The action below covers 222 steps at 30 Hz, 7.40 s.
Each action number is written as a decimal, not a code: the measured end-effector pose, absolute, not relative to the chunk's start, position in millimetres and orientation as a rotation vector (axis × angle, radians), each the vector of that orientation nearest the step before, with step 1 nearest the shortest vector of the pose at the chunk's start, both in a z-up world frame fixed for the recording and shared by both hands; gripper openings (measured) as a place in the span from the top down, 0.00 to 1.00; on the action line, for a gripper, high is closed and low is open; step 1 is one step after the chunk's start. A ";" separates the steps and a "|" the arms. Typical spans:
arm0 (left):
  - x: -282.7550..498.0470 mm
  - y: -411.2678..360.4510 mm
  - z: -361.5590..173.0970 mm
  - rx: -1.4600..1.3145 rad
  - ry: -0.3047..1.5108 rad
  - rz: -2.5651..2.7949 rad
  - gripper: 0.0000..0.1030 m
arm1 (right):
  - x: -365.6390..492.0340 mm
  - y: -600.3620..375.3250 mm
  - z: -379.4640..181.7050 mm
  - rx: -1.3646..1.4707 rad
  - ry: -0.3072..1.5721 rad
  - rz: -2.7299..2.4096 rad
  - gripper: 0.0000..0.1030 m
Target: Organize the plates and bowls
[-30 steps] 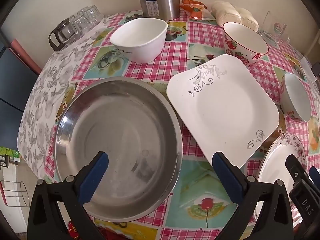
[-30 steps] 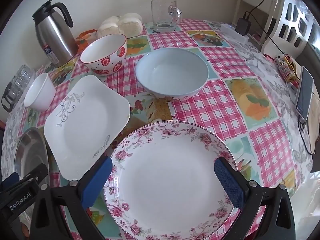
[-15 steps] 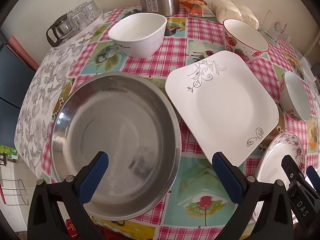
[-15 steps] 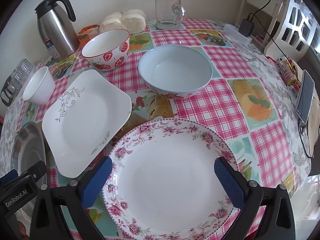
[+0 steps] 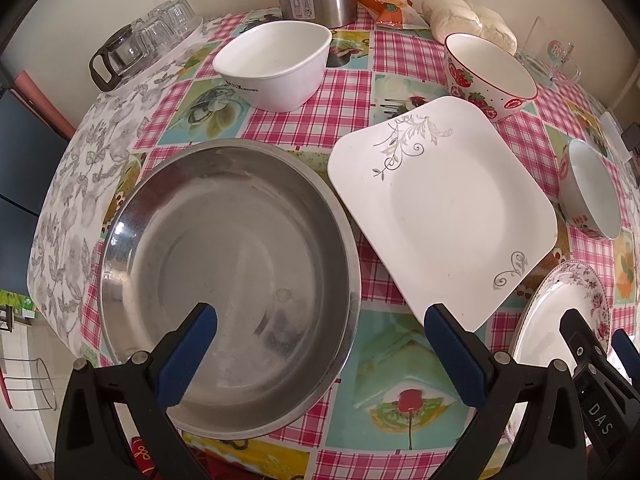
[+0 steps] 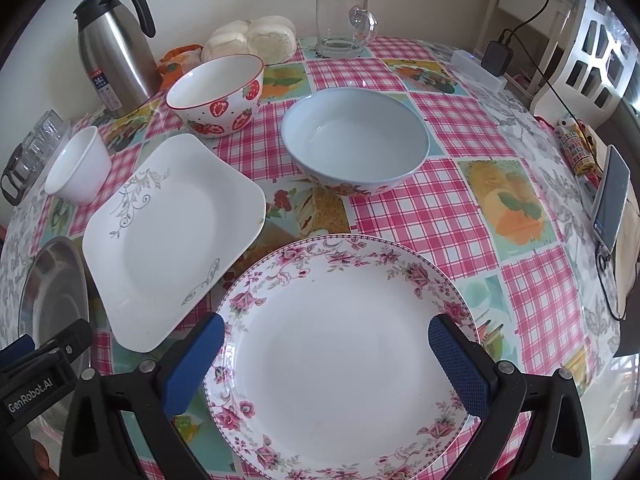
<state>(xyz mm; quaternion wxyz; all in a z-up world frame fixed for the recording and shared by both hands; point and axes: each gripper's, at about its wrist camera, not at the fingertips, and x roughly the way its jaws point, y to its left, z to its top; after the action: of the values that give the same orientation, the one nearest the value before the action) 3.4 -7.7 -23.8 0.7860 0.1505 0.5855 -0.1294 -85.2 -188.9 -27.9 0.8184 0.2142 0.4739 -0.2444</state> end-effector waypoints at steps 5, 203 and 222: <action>4.0 -7.2 -24.7 0.323 1.267 -0.278 0.00 | -85.2 -188.5 -28.1 0.455 1.011 -0.521 0.00; 62.4 -29.8 -41.4 0.202 1.095 -0.337 0.69 | -30.7 -190.7 -37.7 0.492 0.868 -0.342 0.68; 65.5 -11.3 -36.4 0.126 1.124 -0.275 0.10 | -38.7 -191.2 -29.1 0.480 0.823 -0.359 0.00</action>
<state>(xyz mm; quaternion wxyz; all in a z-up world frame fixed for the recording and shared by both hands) 65.5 -11.3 -36.4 0.8354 0.0597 0.5308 -0.1300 -38.7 -191.2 -29.1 0.8732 0.2300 0.3939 -0.1717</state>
